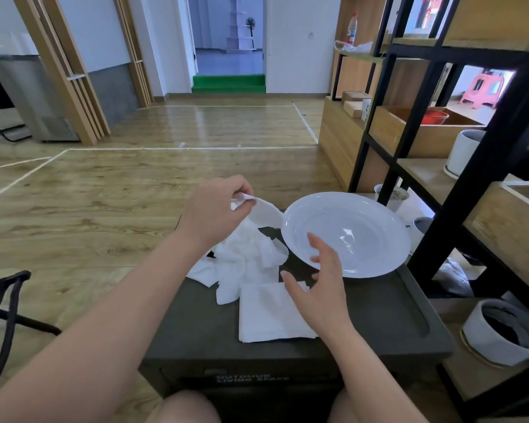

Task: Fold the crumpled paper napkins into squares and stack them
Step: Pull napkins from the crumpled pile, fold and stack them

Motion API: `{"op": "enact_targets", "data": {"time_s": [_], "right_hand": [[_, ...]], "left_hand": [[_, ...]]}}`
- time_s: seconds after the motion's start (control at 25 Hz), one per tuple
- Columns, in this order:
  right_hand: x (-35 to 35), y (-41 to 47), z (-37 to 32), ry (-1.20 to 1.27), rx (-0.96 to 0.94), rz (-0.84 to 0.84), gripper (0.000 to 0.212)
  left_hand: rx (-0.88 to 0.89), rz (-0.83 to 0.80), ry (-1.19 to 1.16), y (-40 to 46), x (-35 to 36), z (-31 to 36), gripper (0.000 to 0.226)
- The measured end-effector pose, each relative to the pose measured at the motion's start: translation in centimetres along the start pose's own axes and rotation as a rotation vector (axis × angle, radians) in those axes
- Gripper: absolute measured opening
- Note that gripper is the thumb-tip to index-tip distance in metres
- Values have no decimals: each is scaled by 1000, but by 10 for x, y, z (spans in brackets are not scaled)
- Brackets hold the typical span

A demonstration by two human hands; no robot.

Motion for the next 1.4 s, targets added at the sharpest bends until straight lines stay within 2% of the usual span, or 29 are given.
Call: {"op": "enact_targets", "data": {"time_s": [0.08, 0.12, 0.28, 0.36, 0.48, 0.56, 0.68, 0.8, 0.92, 0.96, 1.08, 1.24, 1.4], "right_hand": [[2, 8, -15, 105, 25, -20, 80], [3, 12, -23, 176, 34, -41, 76], [-1, 20, -33, 428, 140, -104, 16], [0, 15, -23, 444, 217, -121, 21], [2, 6, -8, 413, 293, -71, 24], [2, 3, -3, 317, 279, -56, 18], [2, 0, 6, 247, 281, -35, 13], [2, -1, 15, 229, 305, -3, 14], [1, -1, 19, 231, 321, 4, 14], [0, -2, 20, 237, 325, -5, 16], [-5, -4, 22, 223, 323, -16, 25], [-12, -4, 24, 49, 259, 9, 32], [-4, -8, 39, -112, 285, -30, 32]], "left_hand": [[-38, -95, -171, -13, -8, 13, 7], [-67, -146, -260, -20, -8, 17, 8], [-282, -242, -542, -48, 2, 11, 9], [-380, -259, -642, -67, 14, 5, 26], [-535, -251, -765, -94, 33, 0, 20], [-645, -211, -734, -108, 45, -6, 14], [-732, -167, -704, -125, 62, -11, 17], [-806, -209, -722, -138, 76, -15, 18], [-789, -299, -692, -145, 87, -16, 39], [-788, -287, -699, -146, 87, -17, 37], [-828, -228, -727, -147, 81, -18, 12], [-796, -247, -537, -145, 80, -22, 28], [-753, -246, -407, -152, 85, -23, 29]]}}
Point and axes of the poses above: each hand's wrist, its own y-axis towards the middle knuckle, its own x-axis out of the palm, z = x × y, the point moved 7 cm from there along y, towards the middle knuckle, and after that the axes turned 7 degrees about y, right-handed, at the moved point
